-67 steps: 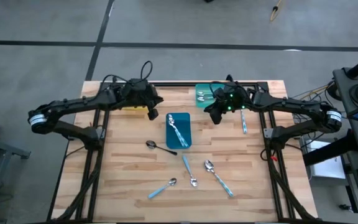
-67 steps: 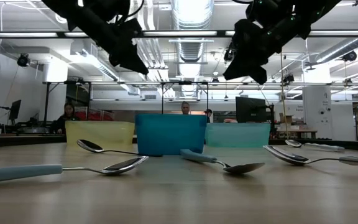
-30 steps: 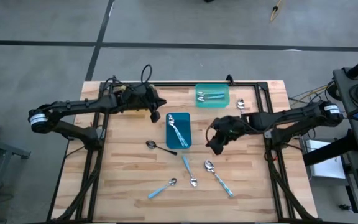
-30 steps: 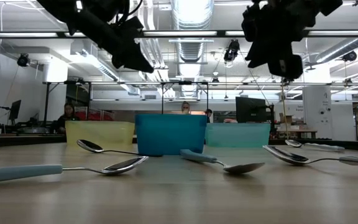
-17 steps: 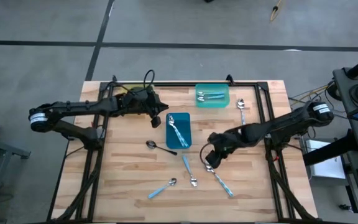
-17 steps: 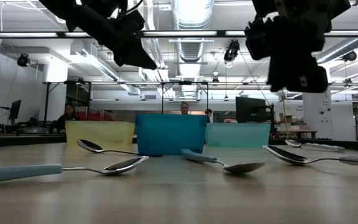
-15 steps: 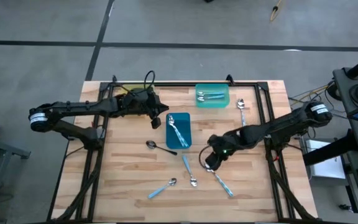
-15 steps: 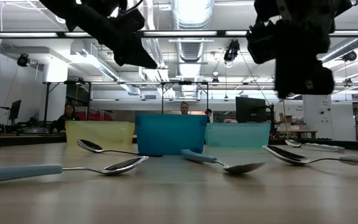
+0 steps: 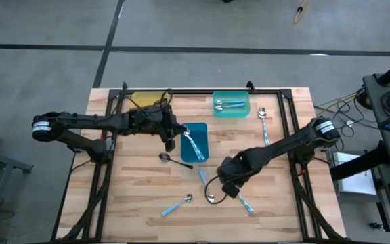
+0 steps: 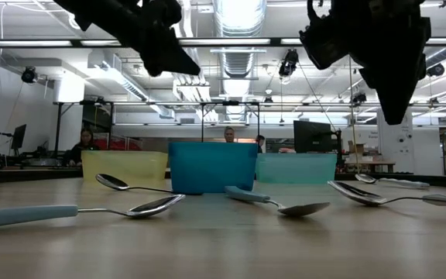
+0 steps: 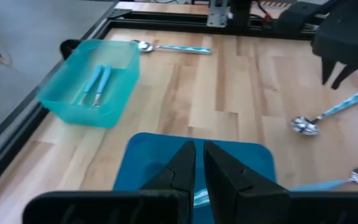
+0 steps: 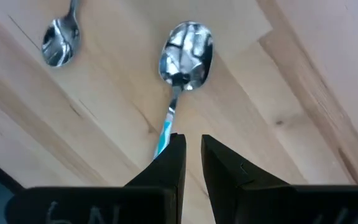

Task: Sort silverware by color (type)
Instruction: Put the white patterned spoon into the blue bin

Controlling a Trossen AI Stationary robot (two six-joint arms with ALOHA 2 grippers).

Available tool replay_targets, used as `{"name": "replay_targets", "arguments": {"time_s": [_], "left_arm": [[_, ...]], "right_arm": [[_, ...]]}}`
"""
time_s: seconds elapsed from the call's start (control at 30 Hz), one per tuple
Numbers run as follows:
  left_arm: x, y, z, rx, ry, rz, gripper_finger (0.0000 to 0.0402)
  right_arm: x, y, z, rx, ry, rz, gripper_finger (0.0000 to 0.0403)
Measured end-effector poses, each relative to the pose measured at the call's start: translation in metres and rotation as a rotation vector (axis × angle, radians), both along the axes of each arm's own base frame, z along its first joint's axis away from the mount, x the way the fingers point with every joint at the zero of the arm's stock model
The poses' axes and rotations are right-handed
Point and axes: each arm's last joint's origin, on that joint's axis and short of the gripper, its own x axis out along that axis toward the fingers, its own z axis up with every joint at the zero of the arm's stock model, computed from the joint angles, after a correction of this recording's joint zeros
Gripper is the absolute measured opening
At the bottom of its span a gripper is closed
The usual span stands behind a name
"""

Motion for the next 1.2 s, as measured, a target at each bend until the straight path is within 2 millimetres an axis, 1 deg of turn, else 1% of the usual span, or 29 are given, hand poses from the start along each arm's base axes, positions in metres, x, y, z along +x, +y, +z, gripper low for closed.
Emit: {"name": "replay_targets", "arguments": {"time_s": [0.1,0.2,0.53,0.67,0.77,0.87,0.93,1.0,1.2], "left_arm": [[0.001,-0.008,0.000,-0.013,-0.004,-0.021,0.0015],[0.002,-0.016,0.000,-0.025,-0.005,-0.045,0.0015],[0.002,-0.038,0.002,-0.021,-0.011,-0.123,0.0015],[-0.006,-0.044,0.005,0.011,-0.031,-0.095,0.0015],[-0.018,-0.046,0.006,0.021,-0.065,-0.089,0.0015],[-0.031,-0.048,0.007,0.022,-0.135,-0.097,0.0015],[-0.040,-0.048,0.006,0.022,-0.182,-0.098,0.0015],[-0.047,-0.048,0.006,0.027,-0.226,-0.099,0.0015],[-0.062,-0.047,0.019,0.119,-0.332,-0.126,0.0015]], "right_arm": [[0.005,0.008,0.001,-0.005,0.017,0.025,0.0043],[0.005,0.017,0.001,0.004,0.014,0.039,0.0043],[-0.014,0.038,-0.010,-0.020,0.065,0.050,0.0043],[-0.016,0.044,-0.016,-0.029,0.071,0.069,0.0043],[-0.015,0.045,-0.018,-0.064,0.040,0.068,0.0043],[-0.010,0.045,-0.018,-0.068,-0.010,0.057,0.0045],[-0.007,0.045,-0.017,-0.052,-0.035,0.026,0.0053],[-0.005,0.044,-0.017,-0.041,-0.044,-0.013,0.0069],[-0.003,0.044,-0.023,-0.053,-0.023,-0.067,0.0145]]}}
